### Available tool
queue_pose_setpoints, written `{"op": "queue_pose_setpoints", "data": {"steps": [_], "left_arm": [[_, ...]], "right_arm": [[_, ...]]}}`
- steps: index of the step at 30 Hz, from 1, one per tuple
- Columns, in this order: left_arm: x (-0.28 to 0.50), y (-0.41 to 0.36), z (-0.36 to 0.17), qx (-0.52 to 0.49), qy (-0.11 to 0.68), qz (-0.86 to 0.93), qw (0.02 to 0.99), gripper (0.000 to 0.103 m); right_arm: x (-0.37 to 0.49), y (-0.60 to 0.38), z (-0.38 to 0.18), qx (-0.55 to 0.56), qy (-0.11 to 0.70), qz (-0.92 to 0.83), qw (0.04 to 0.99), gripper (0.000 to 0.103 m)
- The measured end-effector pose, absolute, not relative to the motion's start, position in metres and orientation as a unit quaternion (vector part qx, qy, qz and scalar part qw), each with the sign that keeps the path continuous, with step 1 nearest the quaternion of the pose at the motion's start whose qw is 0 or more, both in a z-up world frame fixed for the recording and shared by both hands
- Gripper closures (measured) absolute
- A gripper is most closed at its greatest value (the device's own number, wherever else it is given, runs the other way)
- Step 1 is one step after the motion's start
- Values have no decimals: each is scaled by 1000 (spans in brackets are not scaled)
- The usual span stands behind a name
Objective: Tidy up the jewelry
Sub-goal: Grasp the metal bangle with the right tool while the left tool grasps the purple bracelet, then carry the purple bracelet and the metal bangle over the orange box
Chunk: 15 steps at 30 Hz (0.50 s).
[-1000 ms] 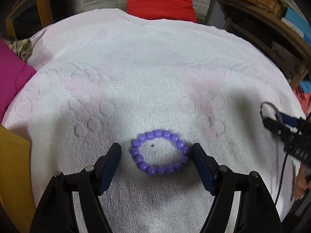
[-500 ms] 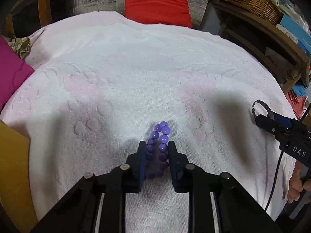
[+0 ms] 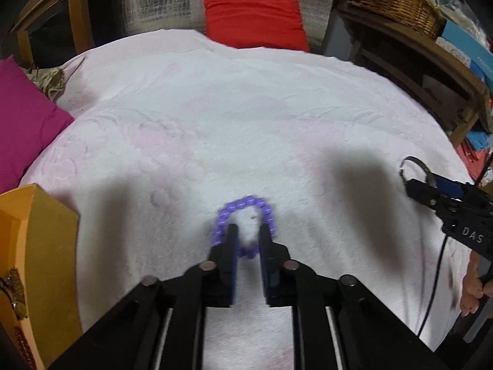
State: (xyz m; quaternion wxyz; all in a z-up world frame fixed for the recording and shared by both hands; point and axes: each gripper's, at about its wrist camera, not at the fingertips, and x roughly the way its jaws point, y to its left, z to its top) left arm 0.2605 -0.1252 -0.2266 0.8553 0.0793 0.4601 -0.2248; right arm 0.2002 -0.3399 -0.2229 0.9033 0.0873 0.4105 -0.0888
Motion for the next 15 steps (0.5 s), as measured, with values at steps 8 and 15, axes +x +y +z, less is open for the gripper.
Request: {"op": "queue_pose_setpoints", "data": {"steps": [8, 15], "left_arm": [[269, -129, -239, 66, 479, -227, 846, 39], [276, -146, -250, 74, 474, -218, 850, 43]], "right_arm": [[201, -342, -227, 95, 421, -90, 898, 39], [204, -342, -232, 91, 429, -88, 895, 39]]}}
